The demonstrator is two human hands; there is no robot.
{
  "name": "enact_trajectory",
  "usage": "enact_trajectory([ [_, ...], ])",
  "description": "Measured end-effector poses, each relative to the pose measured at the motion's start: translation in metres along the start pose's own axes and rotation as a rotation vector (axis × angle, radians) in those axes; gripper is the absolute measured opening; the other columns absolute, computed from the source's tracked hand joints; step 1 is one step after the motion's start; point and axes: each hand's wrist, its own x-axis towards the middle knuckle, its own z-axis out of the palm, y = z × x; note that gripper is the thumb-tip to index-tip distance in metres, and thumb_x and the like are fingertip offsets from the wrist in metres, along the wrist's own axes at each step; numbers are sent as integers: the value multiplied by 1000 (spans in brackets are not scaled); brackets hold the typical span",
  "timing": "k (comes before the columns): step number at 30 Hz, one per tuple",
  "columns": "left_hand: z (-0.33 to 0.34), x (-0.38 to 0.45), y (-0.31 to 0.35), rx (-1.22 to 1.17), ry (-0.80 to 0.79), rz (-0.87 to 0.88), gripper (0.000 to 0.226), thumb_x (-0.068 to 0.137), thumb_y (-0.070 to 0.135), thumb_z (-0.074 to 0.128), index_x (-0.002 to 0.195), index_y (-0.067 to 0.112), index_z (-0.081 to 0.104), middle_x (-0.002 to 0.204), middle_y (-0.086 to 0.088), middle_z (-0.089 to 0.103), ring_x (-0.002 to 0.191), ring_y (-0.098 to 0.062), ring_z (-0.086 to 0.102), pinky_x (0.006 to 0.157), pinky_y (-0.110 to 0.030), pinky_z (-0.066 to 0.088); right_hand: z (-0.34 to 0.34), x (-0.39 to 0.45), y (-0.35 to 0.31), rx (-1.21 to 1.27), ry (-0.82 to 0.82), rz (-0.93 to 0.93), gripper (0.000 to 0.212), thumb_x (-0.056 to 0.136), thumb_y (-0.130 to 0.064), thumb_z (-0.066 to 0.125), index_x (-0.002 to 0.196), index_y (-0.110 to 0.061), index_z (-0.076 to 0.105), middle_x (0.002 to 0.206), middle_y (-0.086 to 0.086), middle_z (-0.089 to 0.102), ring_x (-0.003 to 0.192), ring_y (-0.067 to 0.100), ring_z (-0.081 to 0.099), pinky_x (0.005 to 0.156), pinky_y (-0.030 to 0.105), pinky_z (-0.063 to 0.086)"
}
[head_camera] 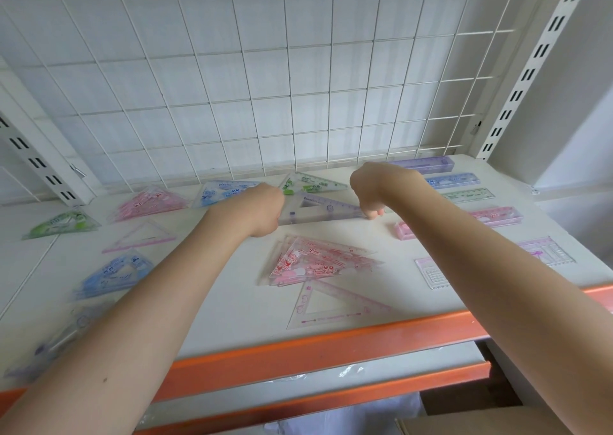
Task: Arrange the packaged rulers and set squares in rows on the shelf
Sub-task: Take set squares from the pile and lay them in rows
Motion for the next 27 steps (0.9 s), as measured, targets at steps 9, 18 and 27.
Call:
enact_trajectory([
  [9, -10, -8, -4, -106, -6, -50, 18, 82, 5, 55, 65, 6, 58, 87, -17, 67, 82, -29, 64, 72, -36, 51, -13, -6, 4, 39, -14, 53, 28, 77, -18, 74, 84, -6, 50, 93, 8, 54, 90, 31, 57, 82, 36, 50],
  [18, -17, -26, -5, -162, -12, -82, 27, 85, 24, 65, 72, 1, 67, 68, -9, 57, 63, -23, 50, 59, -27, 38, -18, 7, -39, 148, 133, -254, 42, 79, -26, 69, 118, -16, 58, 105, 2, 55, 101, 24, 57, 80, 35, 48],
  [27, -10, -39, -22, -217, 48, -109, 23, 85, 29, 64, 82, 7, 69, 83, -6, 64, 84, -23, 61, 76, -31, 49, -10, 18, -44, 132, 149, -241, 33, 76, -27, 70, 106, -13, 65, 111, 5, 62, 99, 26, 61, 74, 32, 45],
])
